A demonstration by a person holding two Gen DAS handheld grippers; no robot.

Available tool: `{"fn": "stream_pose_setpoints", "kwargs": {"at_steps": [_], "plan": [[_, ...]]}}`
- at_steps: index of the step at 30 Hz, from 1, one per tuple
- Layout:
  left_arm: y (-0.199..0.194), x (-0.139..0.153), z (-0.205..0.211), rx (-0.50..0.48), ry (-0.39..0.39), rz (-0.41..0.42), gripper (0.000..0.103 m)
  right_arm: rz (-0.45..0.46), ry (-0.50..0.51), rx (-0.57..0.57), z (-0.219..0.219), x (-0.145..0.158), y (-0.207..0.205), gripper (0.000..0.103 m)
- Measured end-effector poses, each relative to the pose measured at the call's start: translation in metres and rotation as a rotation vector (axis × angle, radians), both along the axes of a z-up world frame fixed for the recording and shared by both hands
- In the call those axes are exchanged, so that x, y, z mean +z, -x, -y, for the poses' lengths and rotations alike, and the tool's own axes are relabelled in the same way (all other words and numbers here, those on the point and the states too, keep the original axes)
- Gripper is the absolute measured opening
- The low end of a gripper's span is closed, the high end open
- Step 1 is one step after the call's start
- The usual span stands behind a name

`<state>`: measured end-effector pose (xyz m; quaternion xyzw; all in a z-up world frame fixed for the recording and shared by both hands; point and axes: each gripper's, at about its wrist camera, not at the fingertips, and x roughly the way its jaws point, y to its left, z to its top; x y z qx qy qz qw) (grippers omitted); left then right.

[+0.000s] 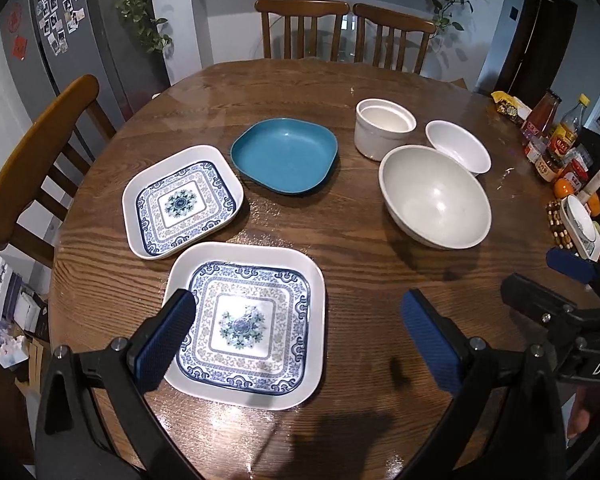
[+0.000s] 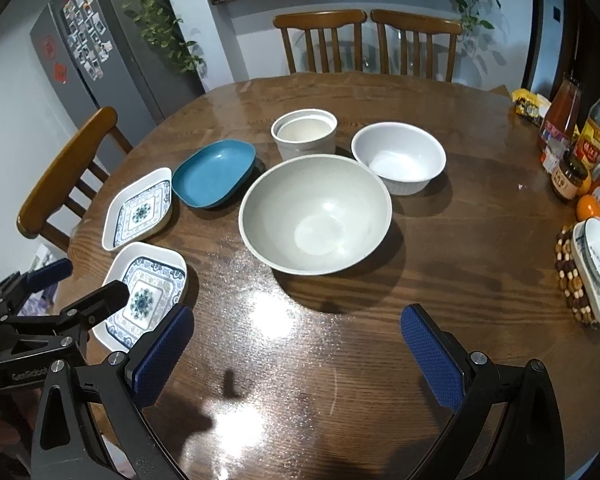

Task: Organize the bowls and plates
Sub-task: 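Move both tools to the larger blue-patterned plate and grasp its rim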

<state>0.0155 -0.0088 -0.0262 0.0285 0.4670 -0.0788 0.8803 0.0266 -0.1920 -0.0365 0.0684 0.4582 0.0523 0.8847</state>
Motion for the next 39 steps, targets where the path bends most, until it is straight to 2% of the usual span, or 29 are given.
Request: {"fn": "stream_pose_setpoints", "kwargs": {"at_steps": [7,9,12,17,21,22,24,28,29,31,32,34,36,39], "plan": [[-0.011,-0.008,-0.018,0.026,0.027,-0.026,0.102,-0.033,-0.087,0.035,-0.010,-0.010,-0.010,0.103],[-0.016,-0.010,-0.030,0.053,0.048,-0.031,0.101,-0.040,-0.089,0.064,-0.020,-0.012,-0.013,0.103],[-0.020,-0.015,-0.049,0.100,0.034,-0.037,0.099,-0.052,-0.083,0.099,-0.032,-0.018,-0.015,0.103],[-0.023,-0.037,-0.085,0.174,-0.003,-0.088,0.082,-0.114,-0.105,0.138,-0.053,-0.038,-0.029,0.103],[-0.024,-0.067,-0.107,0.196,-0.024,-0.169,0.058,-0.139,-0.112,0.202,-0.079,-0.051,-0.038,0.101],[-0.025,-0.074,-0.112,0.195,-0.020,-0.190,0.051,-0.149,-0.103,0.221,-0.089,-0.056,-0.042,0.098],[-0.026,-0.086,-0.116,0.190,-0.014,-0.226,0.047,-0.171,-0.096,0.237,-0.101,-0.063,-0.047,0.083],[-0.025,-0.086,-0.121,0.158,0.034,-0.215,0.040,-0.235,-0.086,0.252,-0.120,-0.081,-0.055,0.060],[-0.025,-0.086,-0.121,0.145,0.034,-0.210,0.039,-0.244,-0.081,0.254,-0.122,-0.084,-0.056,0.049],[-0.025,-0.085,-0.121,0.116,0.046,-0.202,0.029,-0.262,-0.084,0.260,-0.125,-0.089,-0.057,0.031],[-0.025,-0.084,-0.119,0.092,0.061,-0.205,0.028,-0.260,-0.093,0.264,-0.126,-0.089,-0.057,0.020],[-0.026,-0.085,-0.116,0.067,0.067,-0.208,0.028,-0.261,-0.081,0.268,-0.130,-0.089,-0.057,0.012],[-0.029,-0.085,-0.109,0.037,0.053,-0.211,0.027,-0.247,-0.054,0.262,-0.133,-0.089,-0.057,0.012],[-0.031,-0.086,-0.109,0.012,0.065,-0.220,0.024,-0.248,-0.073,0.242,-0.127,-0.089,-0.056,0.012]]}}
